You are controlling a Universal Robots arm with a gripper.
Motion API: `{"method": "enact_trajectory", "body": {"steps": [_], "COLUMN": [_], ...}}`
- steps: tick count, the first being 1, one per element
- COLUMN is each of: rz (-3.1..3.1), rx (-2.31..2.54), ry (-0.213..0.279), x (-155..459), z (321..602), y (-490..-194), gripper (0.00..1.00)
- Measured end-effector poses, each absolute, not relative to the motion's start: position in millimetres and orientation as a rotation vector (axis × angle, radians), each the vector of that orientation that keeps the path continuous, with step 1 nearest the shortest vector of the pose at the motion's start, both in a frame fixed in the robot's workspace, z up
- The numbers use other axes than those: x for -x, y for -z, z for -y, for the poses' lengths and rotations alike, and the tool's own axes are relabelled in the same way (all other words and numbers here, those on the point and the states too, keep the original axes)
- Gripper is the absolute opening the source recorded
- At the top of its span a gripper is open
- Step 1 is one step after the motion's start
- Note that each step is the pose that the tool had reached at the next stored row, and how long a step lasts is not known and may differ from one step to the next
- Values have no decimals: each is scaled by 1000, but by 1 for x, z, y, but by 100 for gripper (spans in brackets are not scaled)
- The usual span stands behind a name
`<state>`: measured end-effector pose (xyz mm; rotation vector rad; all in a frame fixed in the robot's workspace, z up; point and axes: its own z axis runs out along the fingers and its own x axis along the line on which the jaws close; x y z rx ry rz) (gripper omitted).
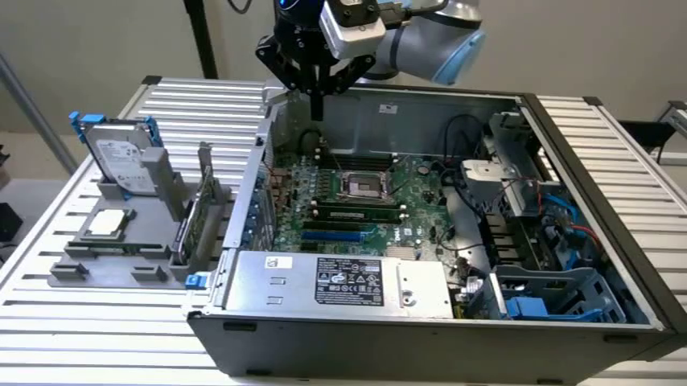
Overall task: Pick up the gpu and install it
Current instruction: 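Reach for the gpu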
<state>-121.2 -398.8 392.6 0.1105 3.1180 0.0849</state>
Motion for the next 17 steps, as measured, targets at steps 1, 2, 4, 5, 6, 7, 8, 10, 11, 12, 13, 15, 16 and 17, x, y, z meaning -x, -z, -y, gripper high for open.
{"method": "enact_trajectory", "body": {"steps": [1,2,4,5,6,7,8,10,11,12,13,15,16,17], "rz": [-3118,-3118,-3118,-3118,-3118,-3118,-3118,-3118,-3118,-3118,-3118,-3117,-3117,-3117], "rx": [-111,-111,-111,-111,-110,-111,-110,-110,-111,-111,-111,-110,-110,-111], "ry": [-85,-85,-86,-86,-85,-86,-86,-86,-85,-86,-85,-85,-85,-86], "x": [121,121,121,122,123,125,129,137,142,146,151,160,165,169], "z": [399,399,399,399,400,401,404,409,412,414,416,418,419,420], "y": [-393,-393,-393,-393,-393,-393,-393,-393,-393,-393,-393,-393,-393,-392], "gripper": [11,11,11,11,11,11,11,11,11,11,11,11,11,11]}}
